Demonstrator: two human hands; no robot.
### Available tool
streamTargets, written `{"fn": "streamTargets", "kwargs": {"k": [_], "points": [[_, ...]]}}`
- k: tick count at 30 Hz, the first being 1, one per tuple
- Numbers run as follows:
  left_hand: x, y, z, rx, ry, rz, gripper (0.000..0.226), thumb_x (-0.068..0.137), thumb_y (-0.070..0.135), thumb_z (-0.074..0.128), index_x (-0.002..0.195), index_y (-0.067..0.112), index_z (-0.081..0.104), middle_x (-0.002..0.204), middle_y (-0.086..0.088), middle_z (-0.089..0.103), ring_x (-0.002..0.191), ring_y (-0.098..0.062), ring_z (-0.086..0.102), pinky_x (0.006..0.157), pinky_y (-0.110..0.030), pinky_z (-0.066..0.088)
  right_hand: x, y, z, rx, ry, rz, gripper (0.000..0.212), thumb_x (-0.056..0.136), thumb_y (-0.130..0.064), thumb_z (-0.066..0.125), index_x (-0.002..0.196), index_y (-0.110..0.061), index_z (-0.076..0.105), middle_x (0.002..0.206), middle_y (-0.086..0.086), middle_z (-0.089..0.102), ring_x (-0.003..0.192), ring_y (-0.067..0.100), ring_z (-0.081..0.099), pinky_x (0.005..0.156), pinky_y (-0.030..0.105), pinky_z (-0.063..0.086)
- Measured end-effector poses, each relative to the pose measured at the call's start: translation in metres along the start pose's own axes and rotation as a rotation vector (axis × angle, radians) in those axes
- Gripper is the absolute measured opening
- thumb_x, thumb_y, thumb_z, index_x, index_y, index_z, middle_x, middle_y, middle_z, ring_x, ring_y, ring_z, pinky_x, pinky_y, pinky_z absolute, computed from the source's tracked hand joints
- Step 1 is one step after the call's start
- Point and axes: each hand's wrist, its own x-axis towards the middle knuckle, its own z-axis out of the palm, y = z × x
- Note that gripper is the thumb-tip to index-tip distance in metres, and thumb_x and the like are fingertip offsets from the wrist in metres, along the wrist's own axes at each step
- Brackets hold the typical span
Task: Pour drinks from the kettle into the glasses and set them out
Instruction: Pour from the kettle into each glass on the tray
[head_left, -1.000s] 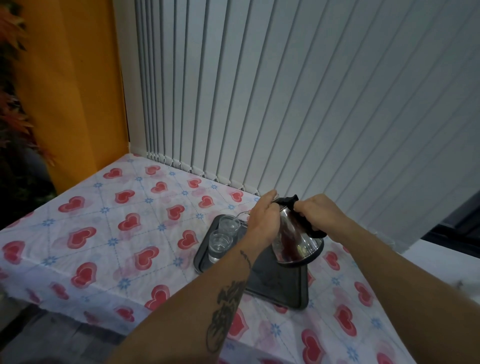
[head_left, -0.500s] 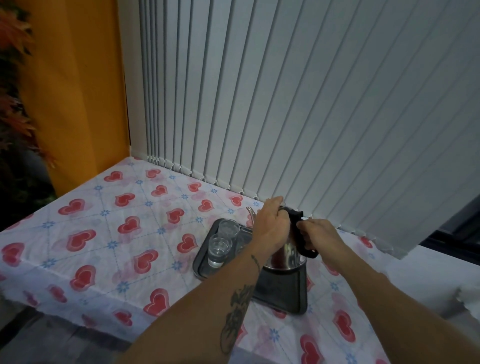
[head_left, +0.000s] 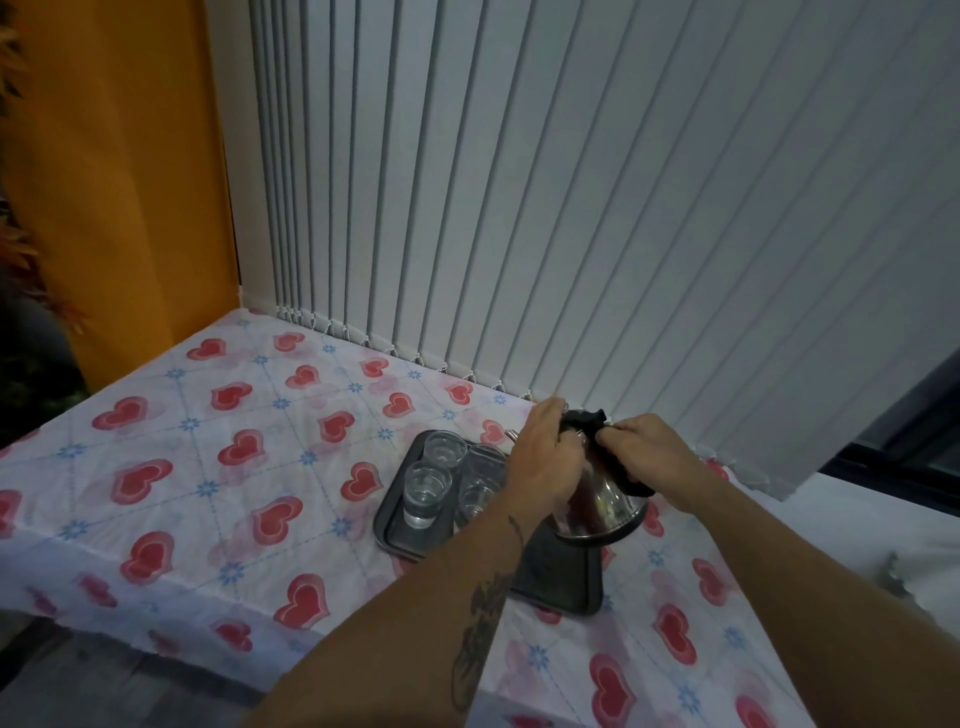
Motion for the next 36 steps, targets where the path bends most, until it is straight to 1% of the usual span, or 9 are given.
{"fn": "streamTargets", "kwargs": {"k": [3, 7, 11, 16, 19, 21, 24, 32, 36], "points": [[-0.003, -0.001, 0.002, -0.006, 0.003, -0.013, 0.056, 0.089, 0.012, 0.038, 0.145, 0.017, 0.037, 0.155, 0.003, 0.033, 0.140, -0.014, 0.030, 0.114, -0.026, 0.018, 0.002, -0.004, -0.005, -0.075, -0.012, -0.014, 0.029, 0.086, -0.027, 0.060, 0.066, -0.008, 0.069, 0.062, 0.009, 0.064, 0.059, 0.024, 0.059, 0.061, 0.034, 0.044], [-0.006, 0.000, 0.006, -0.050, 0.001, 0.002, 0.057, 0.082, 0.018, 0.037, 0.139, 0.018, 0.041, 0.144, 0.002, 0.043, 0.126, -0.011, 0.040, 0.111, -0.030, 0.028, 0.005, -0.009, -0.010, -0.161, -0.024, -0.042, 0.031, 0.085, -0.028, 0.059, 0.073, -0.003, 0.072, 0.073, 0.013, 0.070, 0.071, 0.027, 0.066, 0.066, 0.037, 0.050], [-0.005, -0.001, 0.007, -0.067, 0.006, -0.028, 0.055, 0.089, 0.011, 0.039, 0.143, 0.017, 0.037, 0.148, 0.001, 0.040, 0.133, -0.014, 0.036, 0.107, -0.023, 0.023, 0.008, -0.014, -0.013, -0.247, -0.046, -0.055, 0.036, 0.087, -0.030, 0.058, 0.077, 0.001, 0.072, 0.071, 0.016, 0.069, 0.064, 0.023, 0.062, 0.062, 0.037, 0.050], [-0.006, 0.002, 0.007, -0.097, 0.002, -0.050, 0.059, 0.089, 0.012, 0.037, 0.147, 0.017, 0.033, 0.153, -0.001, 0.035, 0.141, -0.018, 0.031, 0.118, -0.039, 0.023, 0.009, -0.021, -0.019, -0.322, -0.073, -0.086, 0.037, 0.086, -0.031, 0.057, 0.076, 0.001, 0.072, 0.081, 0.021, 0.072, 0.070, 0.027, 0.067, 0.068, 0.040, 0.055], [-0.006, 0.002, 0.007, -0.117, 0.007, -0.058, 0.058, 0.089, 0.010, 0.037, 0.147, 0.017, 0.033, 0.152, -0.001, 0.037, 0.138, -0.017, 0.033, 0.117, -0.033, 0.022, 0.010, -0.028, -0.023, -0.342, -0.080, -0.086, 0.038, 0.087, -0.031, 0.058, 0.080, 0.003, 0.072, 0.082, 0.020, 0.073, 0.077, 0.032, 0.070, 0.071, 0.042, 0.056], [-0.005, 0.003, 0.007, -0.130, 0.004, -0.054, 0.057, 0.089, 0.008, 0.037, 0.145, 0.016, 0.035, 0.149, 0.000, 0.039, 0.135, -0.016, 0.035, 0.111, -0.026, 0.023, 0.011, -0.031, -0.025, -0.348, -0.089, -0.081, 0.038, 0.087, -0.030, 0.058, 0.079, 0.006, 0.072, 0.078, 0.019, 0.071, 0.070, 0.029, 0.066, 0.064, 0.038, 0.052], [-0.004, 0.005, 0.006, -0.147, 0.007, -0.052, 0.057, 0.089, 0.009, 0.037, 0.146, 0.016, 0.034, 0.151, -0.001, 0.038, 0.136, -0.017, 0.035, 0.115, -0.030, 0.023, 0.010, -0.036, -0.028, -0.370, -0.094, -0.087, 0.036, 0.086, -0.027, 0.057, 0.069, 0.003, 0.067, 0.070, 0.014, 0.064, 0.063, 0.024, 0.059, 0.058, 0.032, 0.044], [-0.005, 0.009, 0.000, -0.129, -0.014, -0.041, 0.057, 0.090, 0.009, 0.037, 0.146, 0.015, 0.033, 0.152, -0.001, 0.037, 0.135, -0.014, 0.034, 0.114, -0.028, 0.023, 0.008, -0.045, -0.033, -0.419, -0.106, -0.101, 0.035, 0.088, -0.029, 0.057, 0.070, 0.000, 0.068, 0.071, 0.013, 0.063, 0.062, 0.023, 0.058, 0.057, 0.032, 0.044], [-0.006, 0.011, -0.002, -0.132, -0.028, -0.050, 0.059, 0.090, 0.010, 0.037, 0.148, 0.017, 0.030, 0.154, -0.001, 0.034, 0.139, -0.017, 0.031, 0.117, -0.034, 0.022, 0.007, -0.047, -0.033, -0.432, -0.113, -0.098, 0.037, 0.088, -0.030, 0.056, 0.070, 0.000, 0.067, 0.071, 0.013, 0.063, 0.063, 0.024, 0.058, 0.058, 0.033, 0.045]]}}
